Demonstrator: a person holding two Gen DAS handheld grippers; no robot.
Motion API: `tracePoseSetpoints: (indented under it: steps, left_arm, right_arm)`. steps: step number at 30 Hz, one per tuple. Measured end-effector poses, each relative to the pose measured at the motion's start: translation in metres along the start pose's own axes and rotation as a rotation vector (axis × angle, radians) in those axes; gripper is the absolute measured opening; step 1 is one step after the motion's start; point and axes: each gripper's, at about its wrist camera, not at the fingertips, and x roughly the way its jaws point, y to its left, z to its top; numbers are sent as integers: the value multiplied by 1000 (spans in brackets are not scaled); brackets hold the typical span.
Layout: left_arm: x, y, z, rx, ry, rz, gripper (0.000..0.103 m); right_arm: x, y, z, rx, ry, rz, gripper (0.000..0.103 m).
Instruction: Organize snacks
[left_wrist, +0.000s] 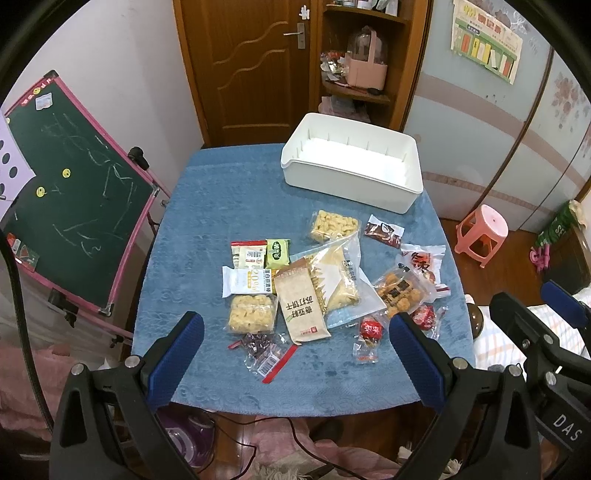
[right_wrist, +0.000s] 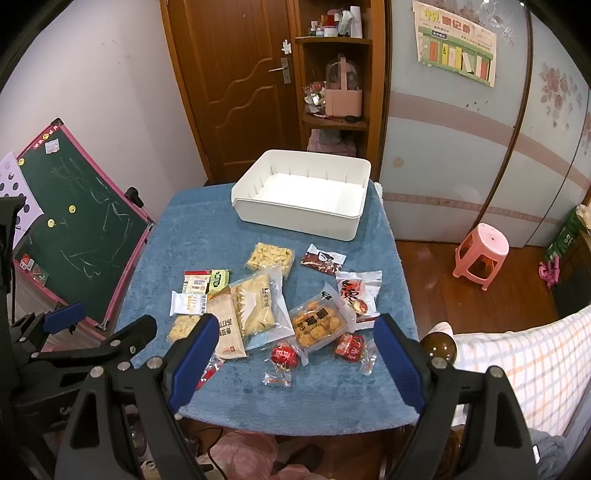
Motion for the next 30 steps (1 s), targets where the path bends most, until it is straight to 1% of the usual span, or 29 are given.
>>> tracePoseSetpoints:
  steps: [5,16,21,27,29,30]
  left_arm:
    - [8,0,4,7,5,6,100]
    - [41,11,21,30,69,6,100]
    - [64,32,22,26,98,-17,100]
    - [103,73,14,-31,165,-39,100]
    - [118,87,7,-49,197,-44,100]
    - [126,92,3,-59,217,-46,100]
  right_arm:
    - [8,0,4,8,17,10,87]
    - [44,5,11,27,113,63,87]
    - [72,1,8,70,189,99,87]
    - [114,-10,-4,90,286,128,86]
    - [132,-14,-13,103,335,148,86]
    - [144,-18,-20,125,376,167,86]
